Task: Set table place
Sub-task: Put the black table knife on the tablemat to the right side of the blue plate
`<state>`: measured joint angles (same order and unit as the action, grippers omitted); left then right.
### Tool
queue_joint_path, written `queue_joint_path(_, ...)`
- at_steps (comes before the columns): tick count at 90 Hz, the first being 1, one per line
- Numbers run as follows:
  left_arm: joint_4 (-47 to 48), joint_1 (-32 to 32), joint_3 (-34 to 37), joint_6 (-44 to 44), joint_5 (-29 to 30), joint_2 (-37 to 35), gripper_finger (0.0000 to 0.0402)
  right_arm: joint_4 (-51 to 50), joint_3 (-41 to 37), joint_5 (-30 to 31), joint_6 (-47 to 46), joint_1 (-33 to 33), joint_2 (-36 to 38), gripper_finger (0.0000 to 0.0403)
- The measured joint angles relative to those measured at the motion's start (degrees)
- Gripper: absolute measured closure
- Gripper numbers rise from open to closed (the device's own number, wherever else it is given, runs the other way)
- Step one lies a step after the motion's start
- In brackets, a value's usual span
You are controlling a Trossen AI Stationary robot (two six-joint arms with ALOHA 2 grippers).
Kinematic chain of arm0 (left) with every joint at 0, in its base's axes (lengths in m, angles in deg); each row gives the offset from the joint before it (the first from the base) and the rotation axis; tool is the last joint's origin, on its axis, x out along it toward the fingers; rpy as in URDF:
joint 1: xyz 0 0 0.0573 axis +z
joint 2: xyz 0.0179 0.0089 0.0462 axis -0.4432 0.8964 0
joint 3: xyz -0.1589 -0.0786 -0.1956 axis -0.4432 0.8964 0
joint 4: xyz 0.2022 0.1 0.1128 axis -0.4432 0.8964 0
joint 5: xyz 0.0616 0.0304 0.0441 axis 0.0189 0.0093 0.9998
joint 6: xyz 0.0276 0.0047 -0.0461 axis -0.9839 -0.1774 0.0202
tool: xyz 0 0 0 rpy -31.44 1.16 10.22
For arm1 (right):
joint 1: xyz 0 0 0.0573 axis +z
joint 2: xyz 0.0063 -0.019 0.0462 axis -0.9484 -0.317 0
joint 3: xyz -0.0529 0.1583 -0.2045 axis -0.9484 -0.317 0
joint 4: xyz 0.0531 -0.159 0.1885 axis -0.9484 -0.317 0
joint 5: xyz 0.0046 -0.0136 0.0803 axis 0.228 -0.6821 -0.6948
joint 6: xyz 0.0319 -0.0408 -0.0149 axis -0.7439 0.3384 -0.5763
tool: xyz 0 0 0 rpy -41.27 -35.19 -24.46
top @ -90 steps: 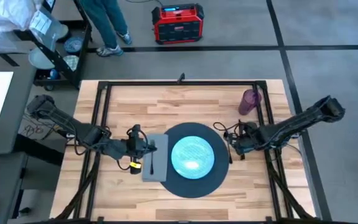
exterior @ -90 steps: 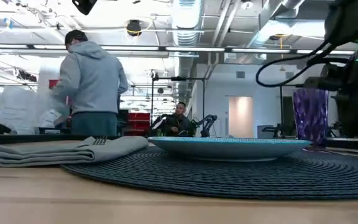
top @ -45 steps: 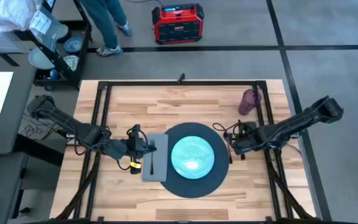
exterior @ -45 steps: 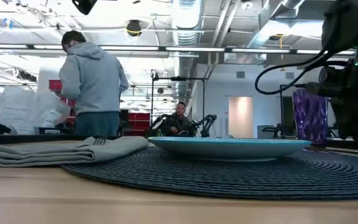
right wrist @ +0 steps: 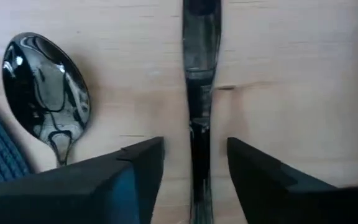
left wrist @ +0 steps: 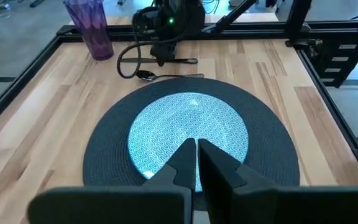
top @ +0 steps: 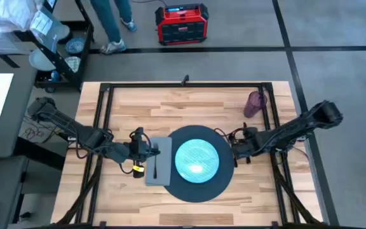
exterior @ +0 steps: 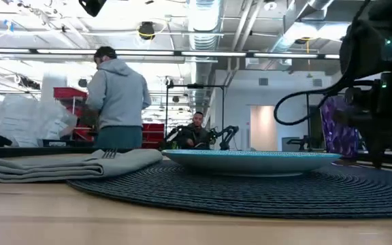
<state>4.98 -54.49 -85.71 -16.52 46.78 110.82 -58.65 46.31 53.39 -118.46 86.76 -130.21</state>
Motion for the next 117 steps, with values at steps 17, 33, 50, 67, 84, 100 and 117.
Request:
queue_joint_path(17,0.0,0.0,0.0,0.0,-0.2,0.0,0.0401,-0.1,0.0,-0.4,1.6,0.0,-0.9,0.0383)
queue_joint_path(33,0.2,-0.1,0.0,0.0,-0.5,0.0,0.0401,-1.0,-0.2,-1.7,1.0,0.3,1.2,0.04)
queue_joint_path(50,0.5,-0.1,0.0,0.2,-0.6,0.0,0.0402,-5.0,1.0,-1.2,-0.5,2.0,6.9,0.0401)
queue_joint_path(67,0.6,-0.1,0.0,0.5,-0.6,0.0,0.0401,-5.8,1.1,4.0,-3.1,4.4,10.7,0.0401)
queue_joint_path(84,0.6,-0.1,0.0,0.7,-0.6,0.0,0.0401,-5.3,1.9,7.8,-4.4,6.9,12.3,0.0402)
queue_joint_path(100,0.6,-0.1,0.0,0.7,-0.6,0.0,0.0401,-5.3,3.5,9.3,-4.6,8.5,12.3,0.0402)
queue_joint_path(117,0.6,-0.1,0.0,1.1,-0.6,0.0,0.0402,-4.3,4.6,10.7,-4.6,10.0,12.4,0.0403)
